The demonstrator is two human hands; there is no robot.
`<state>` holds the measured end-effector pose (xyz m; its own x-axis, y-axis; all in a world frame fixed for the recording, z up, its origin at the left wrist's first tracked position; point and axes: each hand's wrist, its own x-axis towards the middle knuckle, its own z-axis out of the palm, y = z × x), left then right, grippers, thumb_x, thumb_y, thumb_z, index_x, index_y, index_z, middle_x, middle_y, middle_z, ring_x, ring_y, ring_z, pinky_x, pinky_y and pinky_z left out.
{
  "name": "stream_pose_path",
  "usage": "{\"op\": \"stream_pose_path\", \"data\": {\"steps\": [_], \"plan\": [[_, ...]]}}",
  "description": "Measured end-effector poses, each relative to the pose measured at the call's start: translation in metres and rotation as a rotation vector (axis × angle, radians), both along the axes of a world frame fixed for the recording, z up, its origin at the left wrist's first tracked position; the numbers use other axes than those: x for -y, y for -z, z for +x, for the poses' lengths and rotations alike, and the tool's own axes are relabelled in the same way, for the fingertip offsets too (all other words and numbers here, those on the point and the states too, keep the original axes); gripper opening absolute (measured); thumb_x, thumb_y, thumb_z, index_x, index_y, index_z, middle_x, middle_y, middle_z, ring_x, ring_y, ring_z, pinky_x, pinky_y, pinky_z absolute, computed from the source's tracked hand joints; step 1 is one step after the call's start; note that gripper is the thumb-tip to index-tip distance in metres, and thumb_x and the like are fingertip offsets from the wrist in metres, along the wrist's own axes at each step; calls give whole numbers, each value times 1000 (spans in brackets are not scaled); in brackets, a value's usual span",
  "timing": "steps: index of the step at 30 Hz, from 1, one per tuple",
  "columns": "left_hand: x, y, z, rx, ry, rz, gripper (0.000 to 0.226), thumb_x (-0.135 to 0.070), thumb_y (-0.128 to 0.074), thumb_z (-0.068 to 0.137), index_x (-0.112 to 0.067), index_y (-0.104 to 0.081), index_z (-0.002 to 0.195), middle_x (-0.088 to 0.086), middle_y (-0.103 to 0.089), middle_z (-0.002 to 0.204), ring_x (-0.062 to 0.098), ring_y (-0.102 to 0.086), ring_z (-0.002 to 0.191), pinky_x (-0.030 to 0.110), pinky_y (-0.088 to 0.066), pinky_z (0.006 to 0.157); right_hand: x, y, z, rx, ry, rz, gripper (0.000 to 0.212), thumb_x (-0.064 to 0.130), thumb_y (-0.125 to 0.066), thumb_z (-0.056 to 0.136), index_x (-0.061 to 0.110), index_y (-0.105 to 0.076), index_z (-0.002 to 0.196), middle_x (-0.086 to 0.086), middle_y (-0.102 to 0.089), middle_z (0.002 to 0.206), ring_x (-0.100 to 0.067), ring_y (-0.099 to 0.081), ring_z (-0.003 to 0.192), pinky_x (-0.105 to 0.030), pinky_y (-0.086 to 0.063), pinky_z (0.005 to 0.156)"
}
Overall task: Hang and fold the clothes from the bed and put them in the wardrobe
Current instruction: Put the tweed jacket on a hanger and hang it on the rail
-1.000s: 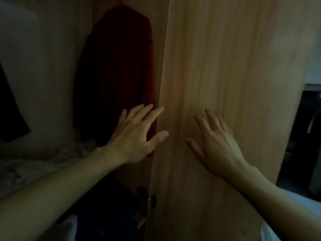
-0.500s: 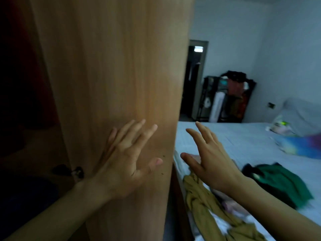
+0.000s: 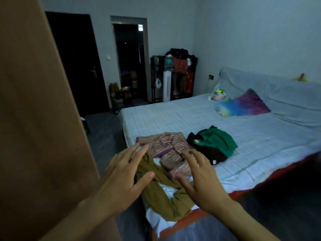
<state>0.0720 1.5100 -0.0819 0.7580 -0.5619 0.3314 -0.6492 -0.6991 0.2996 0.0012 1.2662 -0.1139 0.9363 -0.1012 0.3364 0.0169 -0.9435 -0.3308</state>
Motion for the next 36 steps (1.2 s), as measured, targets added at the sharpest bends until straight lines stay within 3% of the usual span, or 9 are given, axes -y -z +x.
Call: {"op": "stream_pose_path", "data": {"steps": [5, 11, 16, 20, 25, 29, 36], "plan": [[103, 31, -17, -76, 25, 67, 78, -77, -20, 88, -39, -11, 155, -11, -19, 162, 9, -17, 147, 38, -23, 120, 86, 34, -24, -74, 40, 86, 67, 58, -42, 96, 29, -21, 152, 2, -25, 154, -20, -24, 142, -39, -31, 112], [183, 40, -21, -94, 59, 116, 69, -67, -30, 95, -34, -18, 155, -9, -24, 160, 9, -17, 147, 40, -24, 119, 168, 38, -41, -12, 76, 190, 59, 47, -53, 96, 22, -37, 148, 0, -36, 150, -18, -30, 140, -38, -32, 112], [222, 47, 1, -94, 68, 143, 68, -69, -25, 94, -36, -19, 153, -11, -22, 160, 8, -17, 146, 36, -21, 120, 211, 45, -27, 2, 114, 199, 58, 46, -54, 96, 26, -36, 148, 0, -34, 152, -18, -28, 142, -40, -31, 113], [249, 61, 36, -122, 85, 137, 65, -66, -29, 96, -35, -22, 152, -10, -23, 159, 8, -18, 146, 35, -22, 120, 234, 51, 1, -13, 113, 184, 57, 45, -55, 96, 25, -38, 146, 0, -35, 152, -17, -28, 142, -39, -32, 113], [278, 77, 90, -119, 146, 105, 63, -63, -32, 97, -30, -30, 151, -6, -29, 157, 10, -23, 144, 37, -24, 119, 253, 45, 52, 75, 73, 140, 48, 33, -66, 92, 16, -54, 136, -3, -49, 139, -19, -42, 132, -30, -33, 110], [286, 81, 135, -143, 145, 40, 62, -62, -34, 98, -30, -30, 151, -7, -28, 158, 10, -22, 145, 36, -22, 119, 263, 40, 95, 26, 72, 106, 53, 38, -62, 92, 19, -50, 139, 0, -46, 141, -19, -42, 132, -37, -38, 109], [294, 96, 220, -197, 90, 4, 62, -62, -37, 95, -28, -38, 147, -4, -28, 158, 14, -21, 145, 38, -23, 119, 276, 55, 168, -69, 81, 42, 56, 41, -60, 93, 20, -47, 142, -1, -41, 145, -19, -36, 135, -35, -34, 112]]}}
